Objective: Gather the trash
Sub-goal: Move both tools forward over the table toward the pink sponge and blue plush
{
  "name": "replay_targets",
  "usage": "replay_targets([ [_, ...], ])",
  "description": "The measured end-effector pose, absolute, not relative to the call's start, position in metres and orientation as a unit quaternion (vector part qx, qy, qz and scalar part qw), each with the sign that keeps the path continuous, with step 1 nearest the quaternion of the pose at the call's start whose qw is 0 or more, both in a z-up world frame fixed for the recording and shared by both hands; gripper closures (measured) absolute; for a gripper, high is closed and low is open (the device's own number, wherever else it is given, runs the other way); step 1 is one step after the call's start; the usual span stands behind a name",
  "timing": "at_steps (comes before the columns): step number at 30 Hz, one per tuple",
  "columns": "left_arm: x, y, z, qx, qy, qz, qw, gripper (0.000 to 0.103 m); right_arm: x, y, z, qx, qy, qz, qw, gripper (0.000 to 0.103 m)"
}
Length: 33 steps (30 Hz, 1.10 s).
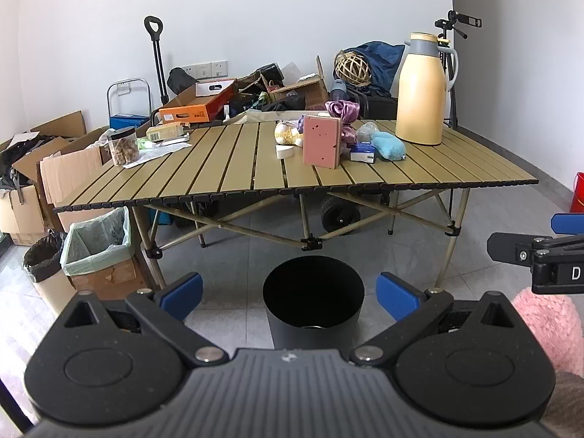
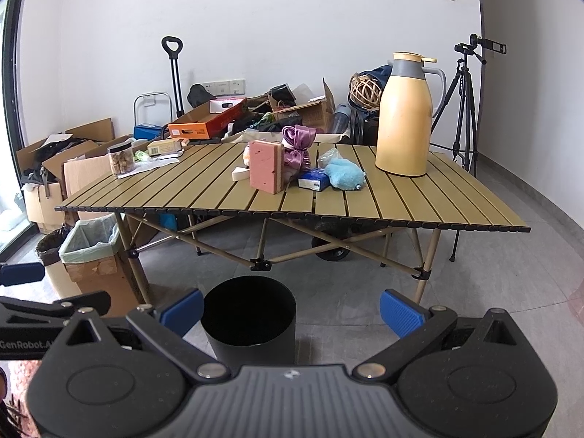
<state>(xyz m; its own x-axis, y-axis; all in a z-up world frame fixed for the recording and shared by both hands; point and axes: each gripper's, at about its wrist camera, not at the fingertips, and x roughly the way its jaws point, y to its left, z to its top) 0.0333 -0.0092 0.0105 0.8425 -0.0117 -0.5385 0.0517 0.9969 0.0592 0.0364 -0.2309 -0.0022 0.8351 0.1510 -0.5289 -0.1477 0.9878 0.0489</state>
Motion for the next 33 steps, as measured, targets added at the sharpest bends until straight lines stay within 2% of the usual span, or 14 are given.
replay_targets([
  [33, 0.204, -0.012, -0.004, 0.01, 0.24, -0.018, 0.971, 0.0, 0.198, -0.242, -0.019, 0.012, 0.244, 0.056, 0.968, 0.0],
])
